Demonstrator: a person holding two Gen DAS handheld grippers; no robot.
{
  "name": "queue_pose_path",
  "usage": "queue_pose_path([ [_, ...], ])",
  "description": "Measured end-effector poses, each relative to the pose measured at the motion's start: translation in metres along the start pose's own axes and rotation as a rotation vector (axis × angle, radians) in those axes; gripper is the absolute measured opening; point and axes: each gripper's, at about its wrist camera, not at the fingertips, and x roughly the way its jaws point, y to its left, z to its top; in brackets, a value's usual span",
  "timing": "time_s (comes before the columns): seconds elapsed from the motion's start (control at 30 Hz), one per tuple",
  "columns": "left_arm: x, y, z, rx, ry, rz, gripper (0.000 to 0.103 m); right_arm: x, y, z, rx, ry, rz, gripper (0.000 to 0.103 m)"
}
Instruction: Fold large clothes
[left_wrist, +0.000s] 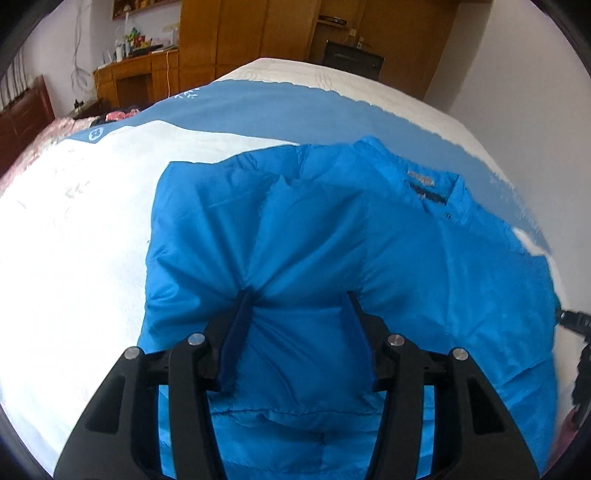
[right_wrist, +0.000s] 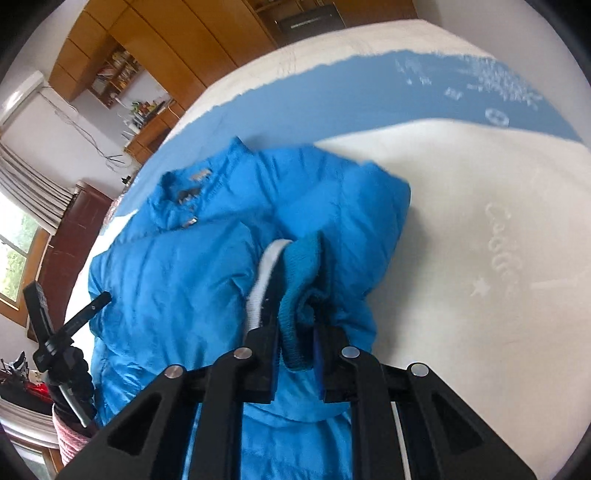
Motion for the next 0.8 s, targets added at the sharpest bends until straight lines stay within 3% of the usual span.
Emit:
queue_pose_path([
  [0.17,-0.001,-0.007,0.000,0.030,0.006,0.054,0.051,-0.009,0.011,-0.003,-0.040,-0.031,-0.051,0.020],
  [0.3,-0.030,-0.015,0.010,0.031,-0.044,0.017,0.054,-0.050,0.036,-0.006,-0.108,-0.198,-0.166,0.023],
  [0.37,-0.040,-0.027,0.018,0.051,-0.079,0.012,0.055,-0.055,0.053,-0.002,-0.139,-0.234,-0.163,0.023],
  [0.5,-0.019,-0.054,0.030,0.073,-0.039,-0.006,0.055,-0.026,0.092,0.003,-0.195,-0.195,-0.087,0.023],
  [0.57,-0.002,-0.062,0.031,0.081,-0.038,0.027,0.055,-0.008,0.101,0.003,-0.208,-0.189,-0.096,0.023],
  [0.8,0.027,-0.066,0.019,0.121,-0.025,0.034,0.056,0.048,0.092,-0.003,-0.215,-0.101,-0.144,0.018],
])
